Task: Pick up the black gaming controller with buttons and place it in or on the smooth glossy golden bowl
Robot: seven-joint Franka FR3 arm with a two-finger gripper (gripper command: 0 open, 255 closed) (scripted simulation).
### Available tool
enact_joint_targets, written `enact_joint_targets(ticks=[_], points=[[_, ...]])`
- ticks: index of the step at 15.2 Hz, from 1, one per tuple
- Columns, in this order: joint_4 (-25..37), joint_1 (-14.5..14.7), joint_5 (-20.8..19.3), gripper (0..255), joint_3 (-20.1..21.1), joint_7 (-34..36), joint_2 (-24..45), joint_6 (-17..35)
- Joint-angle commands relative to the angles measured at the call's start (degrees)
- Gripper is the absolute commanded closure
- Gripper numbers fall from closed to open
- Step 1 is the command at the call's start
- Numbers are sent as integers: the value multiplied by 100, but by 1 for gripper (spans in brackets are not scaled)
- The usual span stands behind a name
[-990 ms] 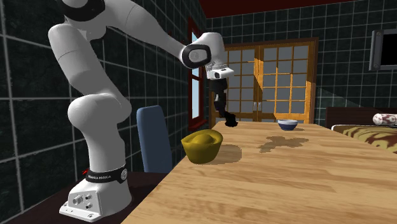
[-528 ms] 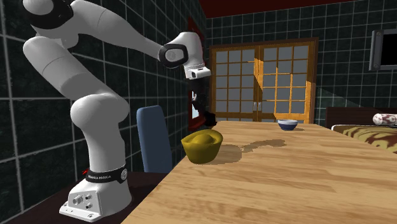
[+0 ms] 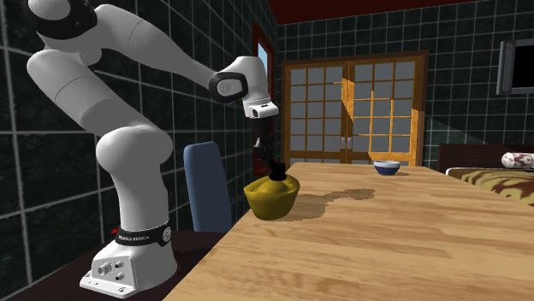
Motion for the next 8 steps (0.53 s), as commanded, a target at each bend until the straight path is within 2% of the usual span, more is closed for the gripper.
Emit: enact_joint_targets(ticks=[1,6,8], points=[[-112,27,70,255,48,-36,98,211],[-360,97,247,255,154,-138,375,727],[-360,97,247,255,154,-137,374,726]])
